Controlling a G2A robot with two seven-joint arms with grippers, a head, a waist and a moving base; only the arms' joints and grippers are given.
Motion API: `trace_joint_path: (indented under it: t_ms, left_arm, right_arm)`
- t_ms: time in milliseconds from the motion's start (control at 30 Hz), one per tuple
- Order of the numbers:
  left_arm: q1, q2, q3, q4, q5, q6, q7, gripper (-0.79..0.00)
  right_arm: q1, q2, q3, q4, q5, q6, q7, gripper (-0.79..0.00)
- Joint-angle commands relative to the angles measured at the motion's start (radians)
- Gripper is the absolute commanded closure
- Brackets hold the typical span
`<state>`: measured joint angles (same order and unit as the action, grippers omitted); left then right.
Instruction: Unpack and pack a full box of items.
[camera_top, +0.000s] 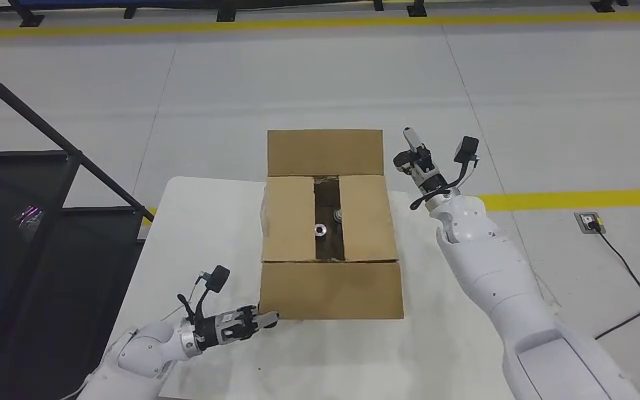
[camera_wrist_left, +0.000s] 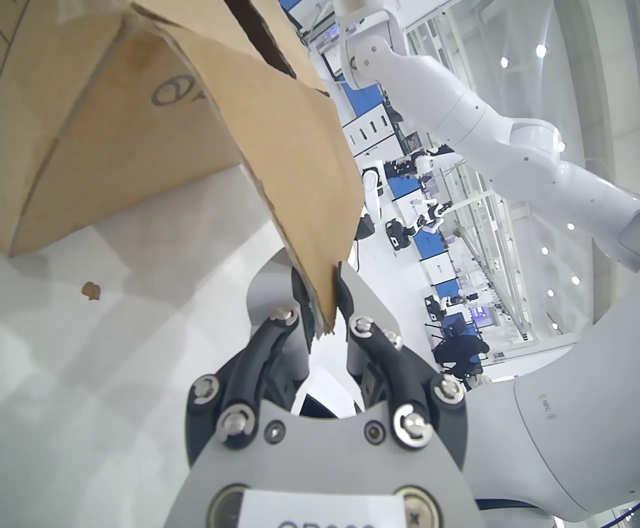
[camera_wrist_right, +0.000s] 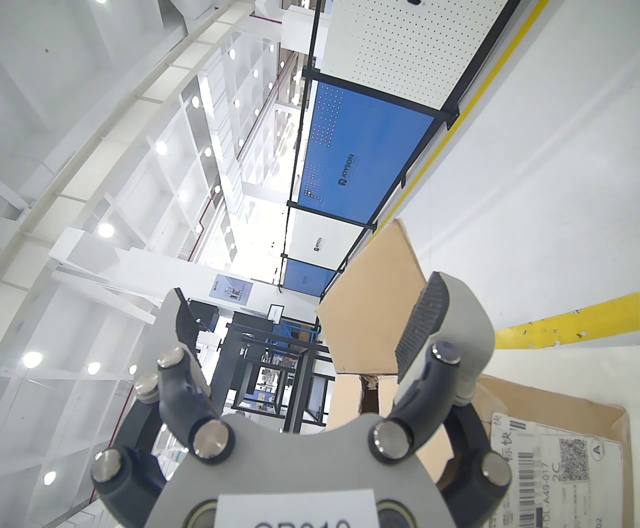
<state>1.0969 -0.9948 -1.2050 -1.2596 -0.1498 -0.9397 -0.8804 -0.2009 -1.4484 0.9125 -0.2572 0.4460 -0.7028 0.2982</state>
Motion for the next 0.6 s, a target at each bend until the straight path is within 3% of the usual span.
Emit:
trace_joint_path:
  t_ms: [0, 367, 400, 433, 500, 567]
  left_arm:
    - [0.002, 0.006, 0.007, -0.006, -0.008, 0.001, -0.001, 0.0]
    - [-0.002, 0.059, 0.079, -0.031, -0.024, -0.019, 0.019, 0.0]
    - [-0.003, 0.065, 0.084, -0.029, -0.027, -0.022, 0.022, -0.077]
    - [-0.006, 0.069, 0.088, -0.024, -0.033, -0.024, 0.024, -0.249]
    - [-0.011, 0.078, 0.097, -0.016, -0.041, -0.028, 0.028, -0.388]
    - [-0.017, 0.086, 0.103, -0.005, -0.054, -0.028, 0.028, -0.785]
  right_arm:
    - [0.0, 0.0, 0.0, 0.0, 0.0, 0.0, 0.0, -0.785]
    - [0.0, 0.0, 0.0, 0.0, 0.0, 0.0, 0.0, -0.785]
    - [0.0, 0.0, 0.0, 0.0, 0.0, 0.0, 0.0, -0.785]
    - [0.0, 0.0, 0.0, 0.0, 0.0, 0.0, 0.0, -0.785]
    - [0.0, 0.0, 0.0, 0.0, 0.0, 0.0, 0.0, -0.785]
    - [0.0, 0.0, 0.0, 0.0, 0.0, 0.0, 0.0, -0.785]
